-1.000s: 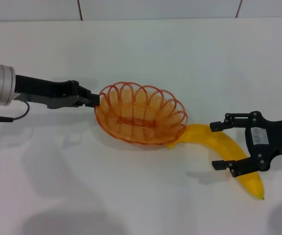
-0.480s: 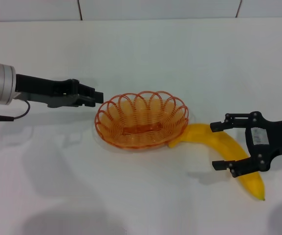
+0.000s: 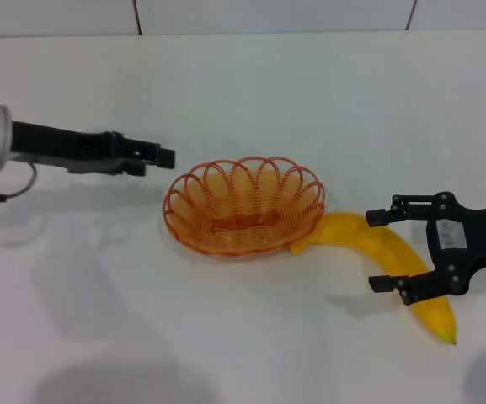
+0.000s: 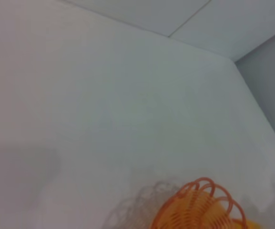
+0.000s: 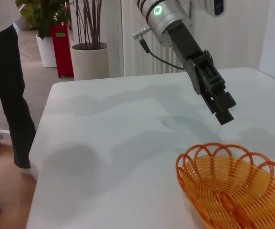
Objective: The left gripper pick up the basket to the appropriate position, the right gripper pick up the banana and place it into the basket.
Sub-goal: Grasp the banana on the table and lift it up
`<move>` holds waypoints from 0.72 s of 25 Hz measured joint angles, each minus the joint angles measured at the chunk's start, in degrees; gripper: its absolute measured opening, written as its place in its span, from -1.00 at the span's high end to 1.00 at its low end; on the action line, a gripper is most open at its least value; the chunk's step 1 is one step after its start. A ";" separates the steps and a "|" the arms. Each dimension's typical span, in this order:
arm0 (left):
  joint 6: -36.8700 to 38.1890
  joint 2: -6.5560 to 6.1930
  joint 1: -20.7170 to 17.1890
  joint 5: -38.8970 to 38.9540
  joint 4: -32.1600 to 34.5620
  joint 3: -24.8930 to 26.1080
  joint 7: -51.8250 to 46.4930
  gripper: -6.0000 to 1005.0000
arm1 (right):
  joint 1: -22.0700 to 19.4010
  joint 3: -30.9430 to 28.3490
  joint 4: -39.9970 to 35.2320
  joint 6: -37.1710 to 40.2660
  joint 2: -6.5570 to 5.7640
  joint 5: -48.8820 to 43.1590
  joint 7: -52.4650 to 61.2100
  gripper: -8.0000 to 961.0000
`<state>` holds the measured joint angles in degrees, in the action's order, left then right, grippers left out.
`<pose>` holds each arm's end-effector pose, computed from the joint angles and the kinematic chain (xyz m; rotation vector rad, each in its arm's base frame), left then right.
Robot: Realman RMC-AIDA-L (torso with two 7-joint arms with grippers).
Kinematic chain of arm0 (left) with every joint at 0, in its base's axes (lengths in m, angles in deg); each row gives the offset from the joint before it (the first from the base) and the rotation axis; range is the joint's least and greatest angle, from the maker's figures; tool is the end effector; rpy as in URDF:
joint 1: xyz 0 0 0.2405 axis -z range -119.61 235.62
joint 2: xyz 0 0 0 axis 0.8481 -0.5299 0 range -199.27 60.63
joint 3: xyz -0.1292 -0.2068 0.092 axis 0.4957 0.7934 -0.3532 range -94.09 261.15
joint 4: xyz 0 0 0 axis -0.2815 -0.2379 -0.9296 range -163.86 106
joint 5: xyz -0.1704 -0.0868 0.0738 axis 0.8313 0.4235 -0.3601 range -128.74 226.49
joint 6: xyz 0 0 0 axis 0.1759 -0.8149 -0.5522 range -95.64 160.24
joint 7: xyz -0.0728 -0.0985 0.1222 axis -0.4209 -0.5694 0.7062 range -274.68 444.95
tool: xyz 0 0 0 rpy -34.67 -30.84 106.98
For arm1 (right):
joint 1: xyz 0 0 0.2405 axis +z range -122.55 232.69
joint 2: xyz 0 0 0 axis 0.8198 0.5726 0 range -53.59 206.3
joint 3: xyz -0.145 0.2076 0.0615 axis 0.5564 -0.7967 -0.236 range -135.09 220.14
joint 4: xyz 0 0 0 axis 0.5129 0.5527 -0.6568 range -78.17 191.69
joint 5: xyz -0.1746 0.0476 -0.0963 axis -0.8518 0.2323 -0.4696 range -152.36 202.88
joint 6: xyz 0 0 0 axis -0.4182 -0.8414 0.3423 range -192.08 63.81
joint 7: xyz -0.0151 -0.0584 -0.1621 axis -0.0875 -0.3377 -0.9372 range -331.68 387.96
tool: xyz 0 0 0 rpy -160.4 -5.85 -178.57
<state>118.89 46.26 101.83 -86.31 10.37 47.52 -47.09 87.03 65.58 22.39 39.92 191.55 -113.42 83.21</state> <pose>-0.2315 0.3926 -0.0117 -2.4914 -1.6151 -0.3661 0.2868 0.2935 -0.0072 -2.9619 0.1681 0.5234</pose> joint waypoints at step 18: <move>9.72 0.88 -13.45 8.53 10.98 1.34 47.55 -0.72 | -0.59 -0.61 0.00 0.00 -0.05 3.21 0.04 -0.84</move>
<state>128.61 47.14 88.38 -77.78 21.35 48.87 0.46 86.44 64.97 22.39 39.92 191.50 -110.20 83.25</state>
